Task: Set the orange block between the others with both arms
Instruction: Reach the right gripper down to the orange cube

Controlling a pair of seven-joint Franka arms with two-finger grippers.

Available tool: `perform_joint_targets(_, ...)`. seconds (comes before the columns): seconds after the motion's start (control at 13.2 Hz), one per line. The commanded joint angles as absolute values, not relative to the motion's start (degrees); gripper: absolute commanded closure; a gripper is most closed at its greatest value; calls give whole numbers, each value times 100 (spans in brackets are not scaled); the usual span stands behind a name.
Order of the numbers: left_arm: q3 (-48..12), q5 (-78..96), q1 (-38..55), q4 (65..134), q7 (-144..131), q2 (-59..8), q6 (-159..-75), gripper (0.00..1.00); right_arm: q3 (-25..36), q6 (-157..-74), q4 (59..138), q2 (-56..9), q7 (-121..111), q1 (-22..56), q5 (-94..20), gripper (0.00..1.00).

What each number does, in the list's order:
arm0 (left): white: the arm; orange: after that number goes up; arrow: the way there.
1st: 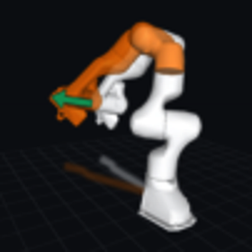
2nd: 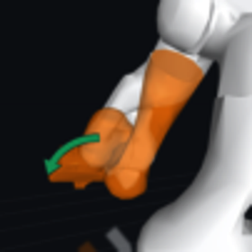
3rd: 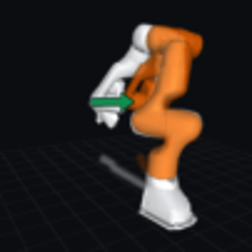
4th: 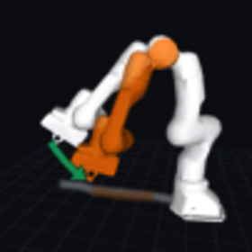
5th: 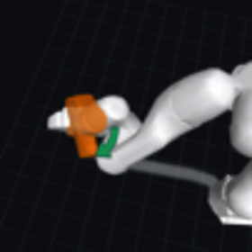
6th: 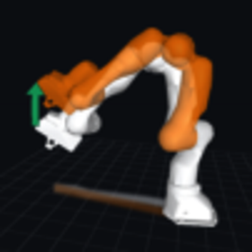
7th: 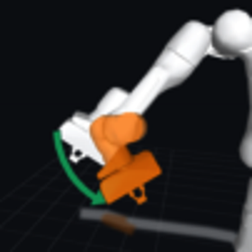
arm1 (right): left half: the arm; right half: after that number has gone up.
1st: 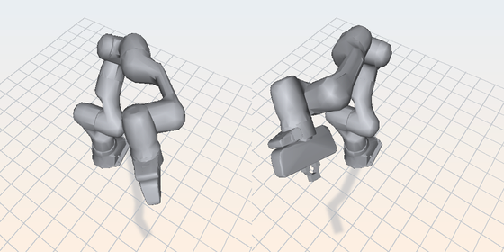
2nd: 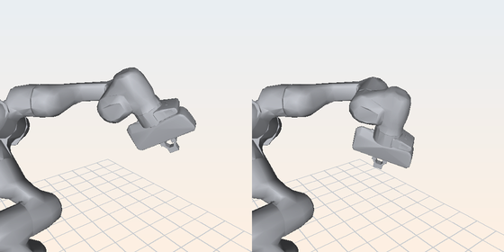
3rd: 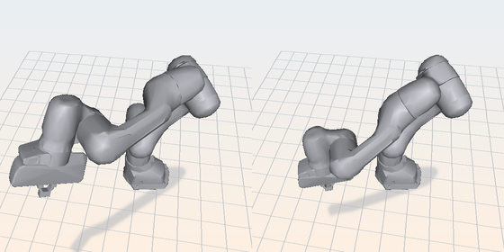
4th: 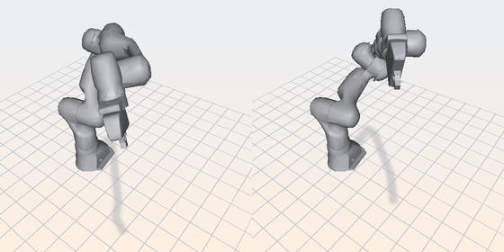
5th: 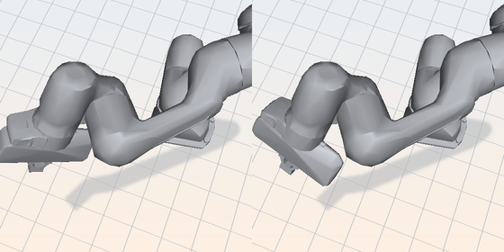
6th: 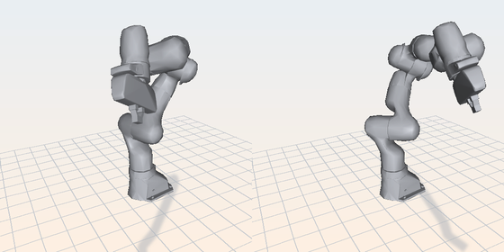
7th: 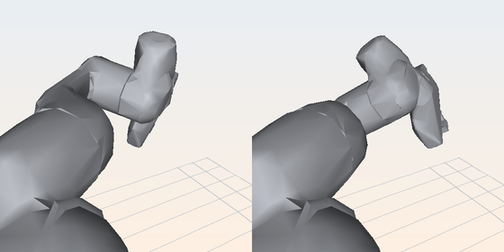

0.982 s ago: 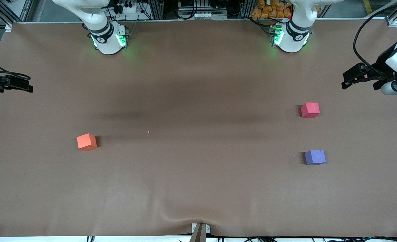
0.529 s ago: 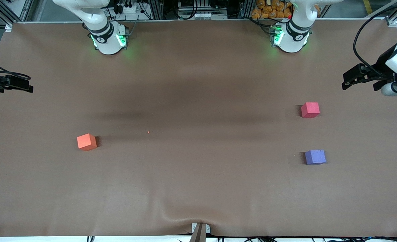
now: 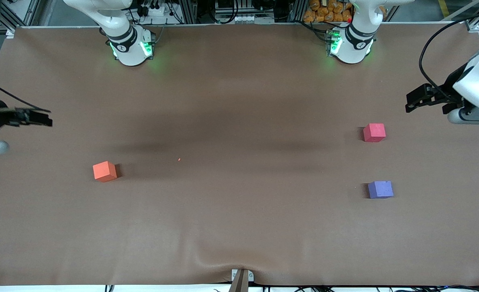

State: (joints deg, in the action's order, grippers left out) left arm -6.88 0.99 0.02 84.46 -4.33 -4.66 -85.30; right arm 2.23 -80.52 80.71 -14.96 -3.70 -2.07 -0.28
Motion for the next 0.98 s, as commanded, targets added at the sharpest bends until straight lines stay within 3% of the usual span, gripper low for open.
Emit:
perform_joint_targets(0.0,-729,-9,18,8394,-510,-571,-8508,0,290,-8374,8068,-1870,-360,-141,-114,0)
perform_joint_targets(0.38,-721,-9,-44,8385,-510,-791,-8560,0,281,-9472,8191,-2846,-1139,-18,-114,0)
perform_joint_targets(0.68,-694,-18,-53,8385,-510,-852,-8648,0,281,-10475,8682,-3286,-2098,88,-97,0)
perform_joint_targets(0.91,-694,-18,-53,8385,-501,-861,-8736,0,281,-10758,8798,-3594,-2390,88,-97,0)
